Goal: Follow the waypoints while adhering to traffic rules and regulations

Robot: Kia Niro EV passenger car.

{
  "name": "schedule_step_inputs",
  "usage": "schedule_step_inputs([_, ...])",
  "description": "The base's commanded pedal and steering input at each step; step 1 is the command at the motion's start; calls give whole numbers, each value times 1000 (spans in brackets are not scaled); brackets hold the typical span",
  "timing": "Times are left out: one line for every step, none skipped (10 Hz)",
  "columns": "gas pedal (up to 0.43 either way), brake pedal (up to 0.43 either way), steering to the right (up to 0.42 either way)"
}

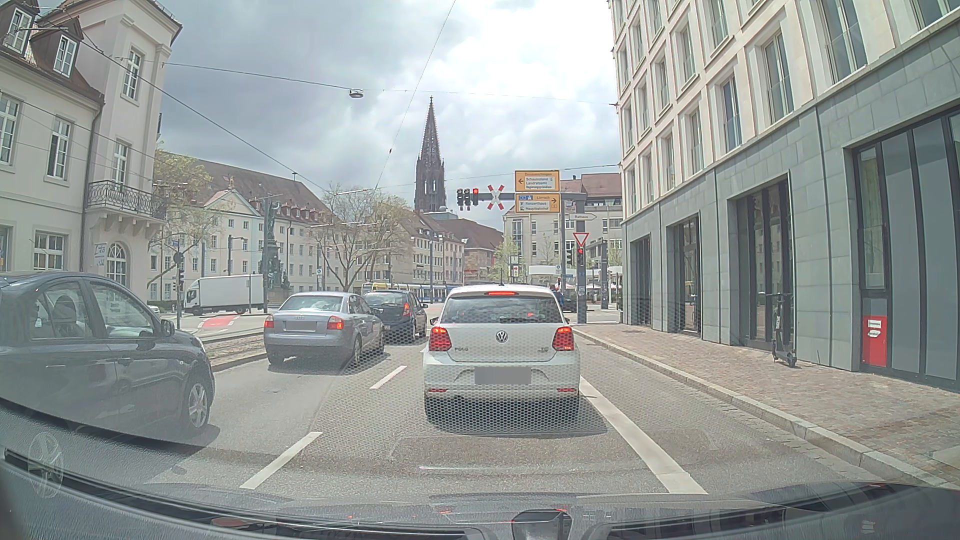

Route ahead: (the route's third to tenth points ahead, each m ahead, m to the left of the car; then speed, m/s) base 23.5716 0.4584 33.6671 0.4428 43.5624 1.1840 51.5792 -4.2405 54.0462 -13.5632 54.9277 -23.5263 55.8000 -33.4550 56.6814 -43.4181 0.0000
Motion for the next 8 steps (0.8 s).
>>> schedule_step_inputs([0,232,-12])
schedule_step_inputs([0,232,-12])
schedule_step_inputs([0,232,-12])
schedule_step_inputs([0,232,-11])
schedule_step_inputs([0,232,-11])
schedule_step_inputs([0,232,-11])
schedule_step_inputs([0,232,-11])
schedule_step_inputs([0,232,-11])
